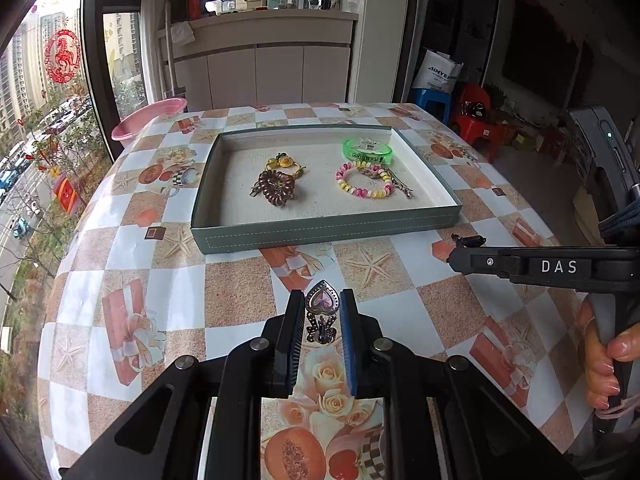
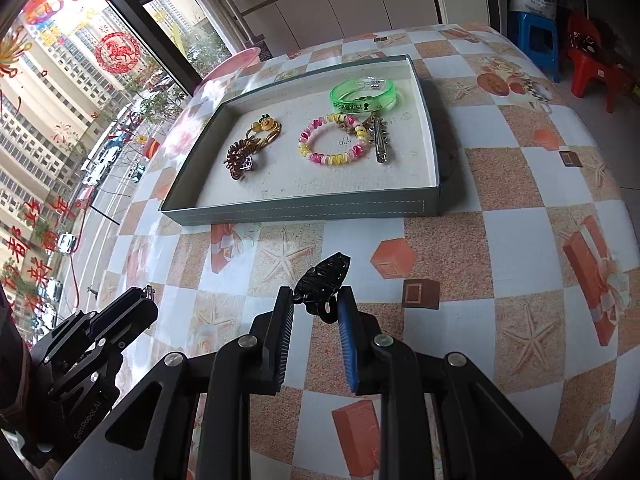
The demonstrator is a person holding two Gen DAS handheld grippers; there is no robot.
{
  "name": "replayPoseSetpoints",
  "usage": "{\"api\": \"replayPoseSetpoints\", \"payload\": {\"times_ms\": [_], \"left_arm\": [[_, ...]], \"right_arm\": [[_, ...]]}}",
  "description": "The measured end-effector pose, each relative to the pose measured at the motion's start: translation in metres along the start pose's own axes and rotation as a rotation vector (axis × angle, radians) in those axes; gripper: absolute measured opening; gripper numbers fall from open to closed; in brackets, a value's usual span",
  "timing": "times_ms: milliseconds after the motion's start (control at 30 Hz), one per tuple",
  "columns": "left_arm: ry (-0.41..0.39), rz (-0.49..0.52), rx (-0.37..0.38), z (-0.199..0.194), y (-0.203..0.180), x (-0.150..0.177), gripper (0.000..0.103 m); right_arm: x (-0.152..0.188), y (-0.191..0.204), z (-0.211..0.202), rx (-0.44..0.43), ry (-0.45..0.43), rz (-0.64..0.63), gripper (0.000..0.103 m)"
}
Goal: Organize jewelry
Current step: 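Grasp the silver charm with the left tool while the right tool grasps the black claw clip, then carry the charm with the left tool while the right tool carries the claw clip into the tray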
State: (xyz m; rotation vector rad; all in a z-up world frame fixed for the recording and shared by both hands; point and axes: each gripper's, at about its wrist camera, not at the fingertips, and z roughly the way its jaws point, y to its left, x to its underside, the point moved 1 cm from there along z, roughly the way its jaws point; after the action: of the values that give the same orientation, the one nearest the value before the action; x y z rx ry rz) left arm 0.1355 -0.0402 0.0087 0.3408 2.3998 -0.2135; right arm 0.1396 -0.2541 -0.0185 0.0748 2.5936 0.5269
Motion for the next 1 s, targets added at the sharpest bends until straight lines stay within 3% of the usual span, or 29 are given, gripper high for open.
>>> {"api": "replayPoseSetpoints", "payload": {"times_ms": [567, 1000], "left_arm": [[-0.055, -0.105, -0.061, 0.001, 0.049, -0.058, 0.030], [-0.030, -0.103, -0.080, 0.049, 0.054, -0.104, 0.030]], "right_arm": [[-0.036, -0.009, -0.040, 0.020, -0.093, -0.024, 0.024], [-0.096, -0.006, -0.030, 0.049, -0.127, -0.053, 0.024]]}}
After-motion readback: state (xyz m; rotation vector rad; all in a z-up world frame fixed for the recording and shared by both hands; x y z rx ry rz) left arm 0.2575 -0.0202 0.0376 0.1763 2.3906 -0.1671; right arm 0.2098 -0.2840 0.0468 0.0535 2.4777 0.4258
